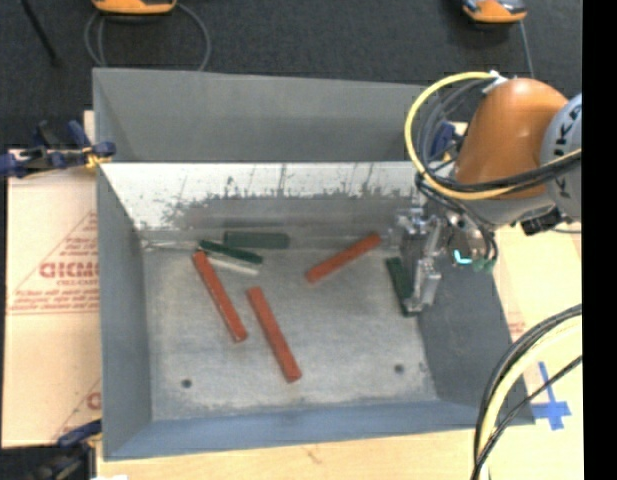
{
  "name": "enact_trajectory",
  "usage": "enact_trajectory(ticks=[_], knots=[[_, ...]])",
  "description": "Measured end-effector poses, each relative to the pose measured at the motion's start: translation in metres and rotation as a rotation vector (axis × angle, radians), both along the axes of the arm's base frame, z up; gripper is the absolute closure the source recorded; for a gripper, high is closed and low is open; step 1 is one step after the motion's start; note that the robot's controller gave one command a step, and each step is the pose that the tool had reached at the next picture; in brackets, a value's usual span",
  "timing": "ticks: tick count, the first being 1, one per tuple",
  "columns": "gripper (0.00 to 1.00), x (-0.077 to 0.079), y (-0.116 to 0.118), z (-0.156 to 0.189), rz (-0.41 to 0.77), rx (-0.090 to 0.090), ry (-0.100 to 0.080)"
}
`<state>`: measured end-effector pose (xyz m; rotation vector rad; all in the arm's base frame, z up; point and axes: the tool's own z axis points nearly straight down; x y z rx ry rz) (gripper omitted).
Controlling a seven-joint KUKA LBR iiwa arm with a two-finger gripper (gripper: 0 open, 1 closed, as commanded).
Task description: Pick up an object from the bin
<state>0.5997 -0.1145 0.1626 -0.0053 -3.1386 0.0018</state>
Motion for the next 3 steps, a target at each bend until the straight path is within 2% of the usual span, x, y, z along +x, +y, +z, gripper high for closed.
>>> enact_trajectory(ticks=[1, 2, 3], knots=[[0.0, 0.057, 0.061, -0.05, 0.125, 0.002, -0.009], [0.0, 0.04, 0.05, -0.094, 0.131, -0.001, -0.005], [1.0, 0.041, 0.05, -0.091, 0.134, -0.002, -0.01]])
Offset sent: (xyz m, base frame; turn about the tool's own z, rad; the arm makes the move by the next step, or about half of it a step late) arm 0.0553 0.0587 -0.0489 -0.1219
